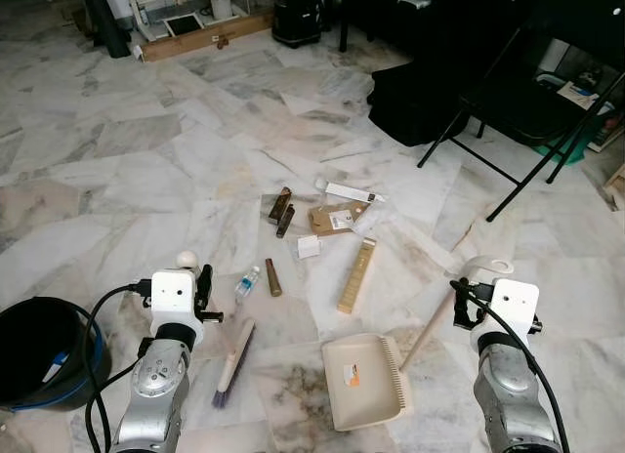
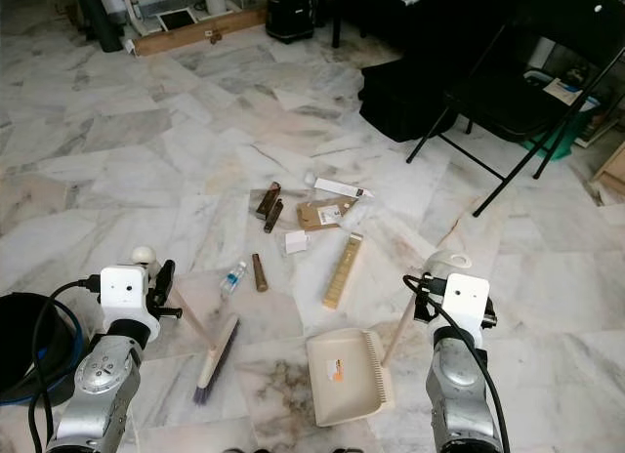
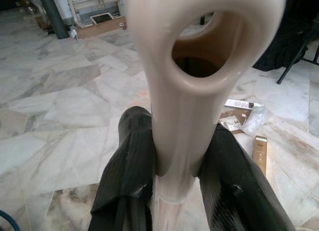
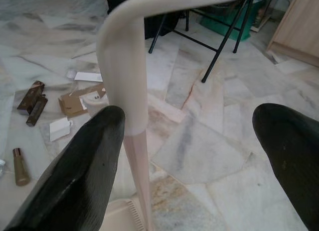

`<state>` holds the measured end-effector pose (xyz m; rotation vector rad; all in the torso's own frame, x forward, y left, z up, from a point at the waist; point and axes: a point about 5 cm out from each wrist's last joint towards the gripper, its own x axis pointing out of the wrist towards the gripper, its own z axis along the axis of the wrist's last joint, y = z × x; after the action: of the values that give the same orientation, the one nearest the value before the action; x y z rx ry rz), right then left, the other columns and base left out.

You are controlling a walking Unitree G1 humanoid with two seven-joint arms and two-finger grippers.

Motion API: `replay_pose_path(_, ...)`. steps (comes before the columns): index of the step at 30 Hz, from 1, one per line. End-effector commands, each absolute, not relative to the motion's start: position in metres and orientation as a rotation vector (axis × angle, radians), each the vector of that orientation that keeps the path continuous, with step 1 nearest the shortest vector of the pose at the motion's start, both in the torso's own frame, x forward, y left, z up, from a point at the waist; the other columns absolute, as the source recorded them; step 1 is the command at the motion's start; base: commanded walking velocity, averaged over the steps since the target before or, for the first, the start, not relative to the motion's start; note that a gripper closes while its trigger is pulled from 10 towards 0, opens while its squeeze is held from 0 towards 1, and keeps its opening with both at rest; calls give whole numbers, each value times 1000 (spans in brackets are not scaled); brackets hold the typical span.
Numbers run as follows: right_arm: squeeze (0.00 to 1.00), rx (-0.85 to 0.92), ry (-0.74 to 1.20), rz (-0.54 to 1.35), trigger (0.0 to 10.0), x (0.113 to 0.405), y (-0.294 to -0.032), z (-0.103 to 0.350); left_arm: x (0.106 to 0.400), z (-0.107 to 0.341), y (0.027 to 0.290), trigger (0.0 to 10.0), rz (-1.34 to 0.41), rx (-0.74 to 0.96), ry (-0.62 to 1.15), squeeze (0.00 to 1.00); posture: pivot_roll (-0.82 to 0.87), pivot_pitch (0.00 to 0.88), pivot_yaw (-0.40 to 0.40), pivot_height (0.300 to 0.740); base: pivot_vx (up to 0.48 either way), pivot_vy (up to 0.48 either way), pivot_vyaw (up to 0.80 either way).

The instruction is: Sweep floor

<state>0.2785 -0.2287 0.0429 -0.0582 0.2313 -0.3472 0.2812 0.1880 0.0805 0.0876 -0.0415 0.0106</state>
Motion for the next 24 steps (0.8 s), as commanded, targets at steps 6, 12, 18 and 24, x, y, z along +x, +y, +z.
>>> replay_pose_path(6,0,-49,248,-206,10000,281,-215,36,282,80,187,10000,5,102,-49,0,-1,110,30,740,0,0,0)
replay_pose_path(12,0,-60,238,-204,10000,281,-213,36,281,80,187,10000,5,103,-48,0,1,109,31,740,0,0,0)
replay_pose_path(18,0,-73,206,-202,10000,285,-215,41,281,80,189,10000,9,105,-46,0,2,118,30,740,0,0,0)
replay_pose_path(24,0,-99,192,-190,10000,294,-219,47,282,79,189,10000,11,105,-43,0,2,121,30,740,0,0,0)
